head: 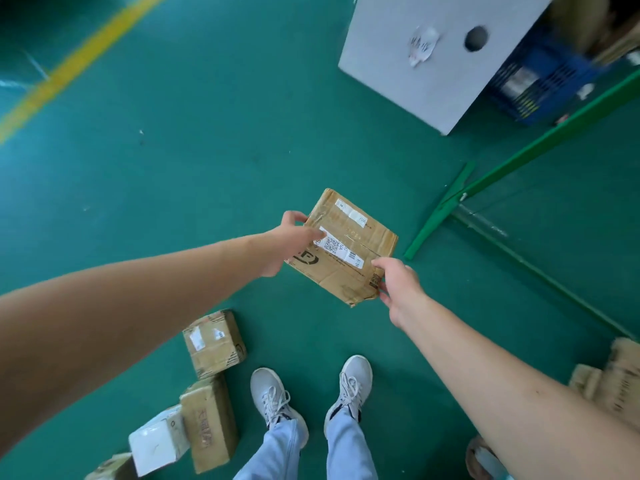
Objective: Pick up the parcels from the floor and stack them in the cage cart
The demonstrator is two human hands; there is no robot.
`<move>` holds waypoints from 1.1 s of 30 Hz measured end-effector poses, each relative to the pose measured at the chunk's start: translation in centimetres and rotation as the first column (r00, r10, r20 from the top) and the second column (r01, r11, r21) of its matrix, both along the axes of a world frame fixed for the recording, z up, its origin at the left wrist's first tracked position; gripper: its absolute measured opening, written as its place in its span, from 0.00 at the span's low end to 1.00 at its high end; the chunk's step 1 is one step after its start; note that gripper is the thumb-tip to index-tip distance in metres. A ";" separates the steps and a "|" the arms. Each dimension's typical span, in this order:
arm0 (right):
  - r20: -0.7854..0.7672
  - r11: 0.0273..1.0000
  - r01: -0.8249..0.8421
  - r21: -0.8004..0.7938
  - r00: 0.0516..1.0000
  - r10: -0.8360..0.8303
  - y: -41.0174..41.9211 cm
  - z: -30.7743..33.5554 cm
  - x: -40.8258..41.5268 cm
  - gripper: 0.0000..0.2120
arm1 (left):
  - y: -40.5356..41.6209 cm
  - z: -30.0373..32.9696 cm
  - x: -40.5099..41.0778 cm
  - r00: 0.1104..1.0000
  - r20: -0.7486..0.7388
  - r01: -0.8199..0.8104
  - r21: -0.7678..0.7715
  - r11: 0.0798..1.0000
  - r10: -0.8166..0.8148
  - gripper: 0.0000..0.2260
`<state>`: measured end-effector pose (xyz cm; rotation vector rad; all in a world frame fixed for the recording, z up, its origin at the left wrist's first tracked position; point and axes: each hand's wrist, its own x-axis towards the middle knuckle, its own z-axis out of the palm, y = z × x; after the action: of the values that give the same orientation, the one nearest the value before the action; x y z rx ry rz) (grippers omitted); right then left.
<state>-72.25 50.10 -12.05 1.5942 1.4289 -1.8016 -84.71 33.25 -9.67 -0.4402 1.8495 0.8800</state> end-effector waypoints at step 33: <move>-0.287 0.617 0.754 0.224 0.656 -0.698 -6.0 44.1 51.5 0.12 | 8.4 46.8 38.3 0.400 -0.125 0.897 0.259 0.359 -0.908 0.17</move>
<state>-20.79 44.09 32.04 2.5393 1.2744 -2.2514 -46.40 41.64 37.17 0.7568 1.5156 0.3013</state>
